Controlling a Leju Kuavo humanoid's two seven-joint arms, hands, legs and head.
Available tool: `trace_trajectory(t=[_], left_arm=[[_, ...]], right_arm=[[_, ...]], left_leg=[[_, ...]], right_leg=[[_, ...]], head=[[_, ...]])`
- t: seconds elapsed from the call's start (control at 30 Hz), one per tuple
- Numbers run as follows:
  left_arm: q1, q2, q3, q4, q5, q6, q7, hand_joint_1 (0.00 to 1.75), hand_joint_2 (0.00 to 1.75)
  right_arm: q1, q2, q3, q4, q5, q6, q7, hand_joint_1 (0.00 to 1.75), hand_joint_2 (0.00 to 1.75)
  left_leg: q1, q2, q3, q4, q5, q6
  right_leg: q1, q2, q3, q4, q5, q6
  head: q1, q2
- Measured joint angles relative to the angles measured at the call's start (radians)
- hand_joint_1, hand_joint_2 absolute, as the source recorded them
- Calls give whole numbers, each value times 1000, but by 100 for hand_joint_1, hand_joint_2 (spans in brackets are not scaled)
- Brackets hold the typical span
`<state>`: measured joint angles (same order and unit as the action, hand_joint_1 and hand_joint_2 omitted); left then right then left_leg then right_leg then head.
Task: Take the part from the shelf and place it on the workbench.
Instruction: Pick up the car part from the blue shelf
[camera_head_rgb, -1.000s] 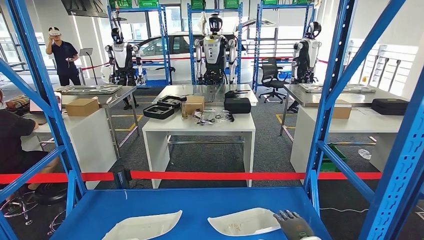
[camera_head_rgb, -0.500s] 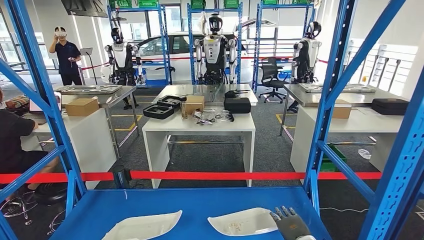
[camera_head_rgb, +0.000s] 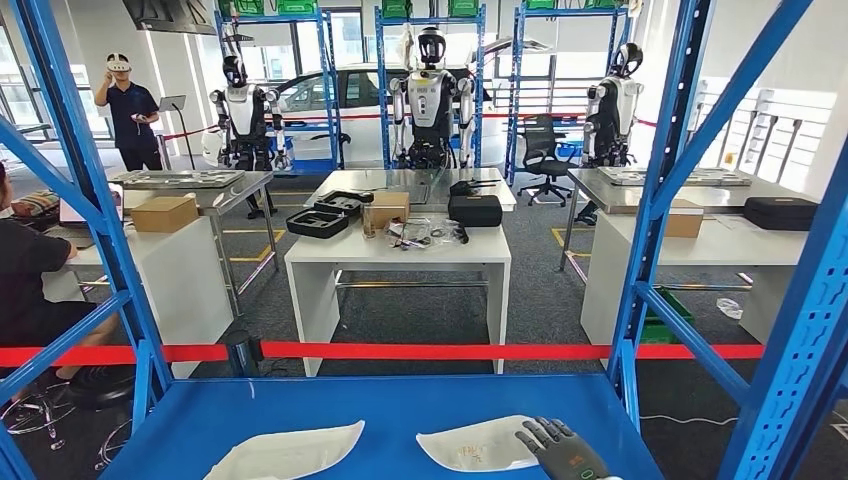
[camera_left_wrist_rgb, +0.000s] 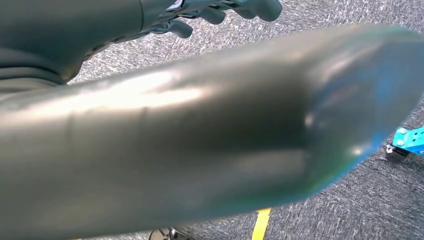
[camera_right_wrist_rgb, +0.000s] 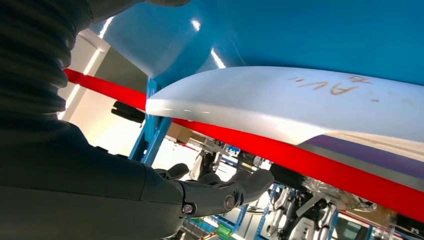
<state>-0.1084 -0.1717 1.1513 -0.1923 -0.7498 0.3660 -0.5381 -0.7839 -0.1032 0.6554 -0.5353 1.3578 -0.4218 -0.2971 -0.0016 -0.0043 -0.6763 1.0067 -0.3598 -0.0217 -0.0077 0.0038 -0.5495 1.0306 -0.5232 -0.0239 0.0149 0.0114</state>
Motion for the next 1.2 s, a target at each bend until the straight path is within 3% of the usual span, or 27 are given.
trace_trajectory(t=[0.3, 0.53, 0.57, 0.67, 0.7, 0.93, 1.2], left_arm=[[0, 0, -2, 0, 0, -4, -9, 0, 0], [0, 0, -3, 0, 14, -14, -46, 0, 0], [0, 0, -3, 0, 16, -14, -48, 0, 0], [0, 0, -3, 0, 18, -15, -51, 0, 0], [0, 0, -3, 0, 18, -17, -55, 0, 0], [0, 1, -3, -1, 26, -53, -137, 0, 0], [-1, 2, -2, -1, 37, -64, -147, 0, 0]], right_arm=[[4, 6, 0, 23, -3, -4, -3, 0, 175], [-8, 11, 0, 50, -17, 56, 5, 5, 175], [-10, 11, 0, 53, -18, 58, 5, 25, 175], [-13, 12, -1, 60, -18, 62, 6, 151, 175], [-14, 13, -1, 62, -19, 65, 6, 174, 175], [-7, 10, -10, 78, -38, 77, 12, 175, 175], [-4, 5, -26, 78, -52, 64, 10, 175, 175]], left_leg=[[0, 0, 0, 0, 0, 0], [0, 0, 0, 0, 0, 0], [0, 0, 0, 0, 0, 0], [0, 0, 0, 0, 0, 0], [0, 0, 0, 1, 0, 0], [0, 0, 0, 1, 0, 1], [0, 1, 1, 1, -1, 2]], right_leg=[[0, 0, 0, 0, 0, 0], [0, 0, 0, 0, 0, 0], [0, 0, 0, 0, 0, 0], [0, 0, 0, 0, 0, 0], [0, 0, 0, 0, 0, 0], [0, 0, 0, 0, 0, 0], [0, 0, 1, 0, -1, 1]], head=[[0, 0], [0, 0], [0, 0], [0, 0], [0, 0], [0, 0], [0, 0]])
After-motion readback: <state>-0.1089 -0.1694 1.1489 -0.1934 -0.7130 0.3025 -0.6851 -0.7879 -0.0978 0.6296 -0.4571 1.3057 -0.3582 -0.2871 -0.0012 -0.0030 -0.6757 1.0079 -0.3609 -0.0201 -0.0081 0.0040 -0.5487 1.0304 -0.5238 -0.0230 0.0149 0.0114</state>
